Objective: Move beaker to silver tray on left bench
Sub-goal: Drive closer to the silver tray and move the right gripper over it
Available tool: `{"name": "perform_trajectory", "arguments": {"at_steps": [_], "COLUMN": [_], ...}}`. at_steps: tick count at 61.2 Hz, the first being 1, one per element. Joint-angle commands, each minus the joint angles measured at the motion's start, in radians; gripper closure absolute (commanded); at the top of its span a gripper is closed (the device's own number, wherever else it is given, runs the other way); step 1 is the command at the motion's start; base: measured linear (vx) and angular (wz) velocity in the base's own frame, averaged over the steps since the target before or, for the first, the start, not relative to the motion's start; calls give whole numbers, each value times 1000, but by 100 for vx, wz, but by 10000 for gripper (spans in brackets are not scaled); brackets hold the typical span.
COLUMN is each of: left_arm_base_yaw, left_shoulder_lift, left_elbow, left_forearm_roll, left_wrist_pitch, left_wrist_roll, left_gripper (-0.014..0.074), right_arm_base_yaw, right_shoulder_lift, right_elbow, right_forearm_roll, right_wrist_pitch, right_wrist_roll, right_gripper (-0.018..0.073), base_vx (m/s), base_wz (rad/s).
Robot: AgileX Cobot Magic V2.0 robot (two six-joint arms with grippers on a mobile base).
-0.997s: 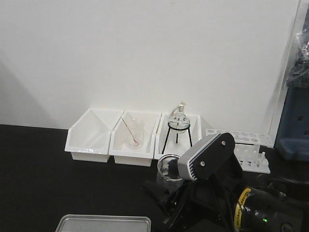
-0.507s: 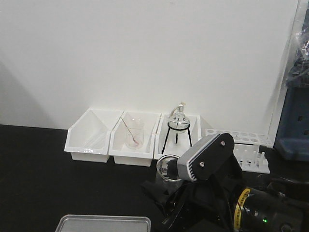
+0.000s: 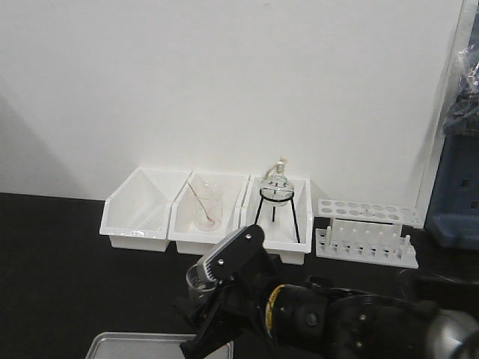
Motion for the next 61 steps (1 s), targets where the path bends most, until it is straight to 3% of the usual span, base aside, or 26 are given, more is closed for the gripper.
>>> {"name": "perform_trajectory", "arguments": {"at_steps": [1,19,36,61], "left_arm_base_yaw": [0,0,0,0], "left_shoulder_lift": [-7,-7,-7,-7], "left_elbow": [20,20,20,20], "left_forearm_roll": [-8,-8,-8,-8], "left_wrist_pitch": [-79,-79,-79,-79], "left_wrist_roll": [0,0,0,0], "left_gripper": [595,595,595,595], "right_arm_base_yaw": [-4,-3,-1,-1], "right_shoulder_lift": [39,233,346,425], "right_elbow": [-88,-216,-216,-216], "right_forearm_roll": [35,70,72,72], "right_wrist_pitch": [-102,-135,-216,-200], "right_wrist_roll": [-11,-11,-11,-11], "right_gripper": [571,571,567,558], "base_vx": [0,0,0,0], "base_wz": [0,0,0,0]}}
